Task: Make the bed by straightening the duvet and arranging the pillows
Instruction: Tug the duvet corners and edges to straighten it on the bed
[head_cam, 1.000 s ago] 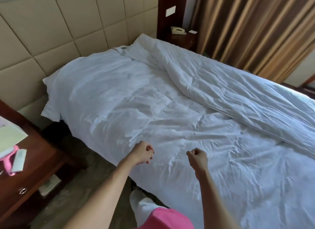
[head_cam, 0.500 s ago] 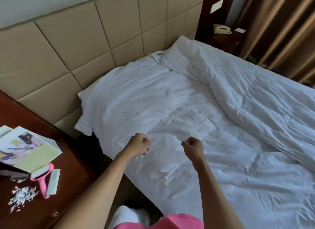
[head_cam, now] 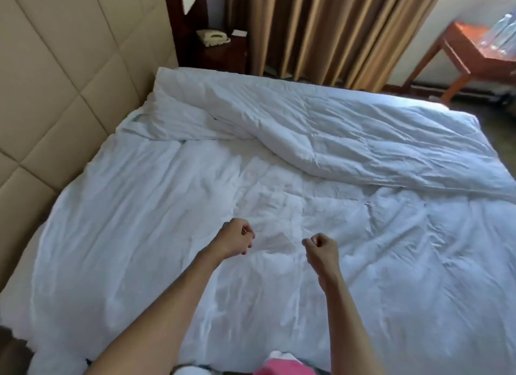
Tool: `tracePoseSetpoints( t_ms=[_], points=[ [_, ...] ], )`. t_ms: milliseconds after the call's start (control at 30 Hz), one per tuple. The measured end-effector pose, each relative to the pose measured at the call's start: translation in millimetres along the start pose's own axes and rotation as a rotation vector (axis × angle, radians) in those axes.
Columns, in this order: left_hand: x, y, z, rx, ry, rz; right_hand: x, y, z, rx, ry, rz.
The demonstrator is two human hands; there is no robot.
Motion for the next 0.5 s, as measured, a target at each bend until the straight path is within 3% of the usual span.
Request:
tracePoseSetpoints(
  t_ms=[267,500],
  points=[
    [-27.3,22.2,14.3,0.176,0.181,-0.182,33.4,-39.4,-24.9,0.039,-0.056,0.158],
    [-66.0,36.8,-13.0,0.094,0.175,-0.19,91.2,-7.3,-51.6,0.017,-0.058,0.06]
  ],
)
Point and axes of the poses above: each hand's wrist, its own y-axis towards the middle knuckle, its own x-axis out of the palm, z = x × y, the point moved 8 cm from there along y, towards the middle knuckle, and after that the axes turned 1 degree about y, right-handed, at the moved point
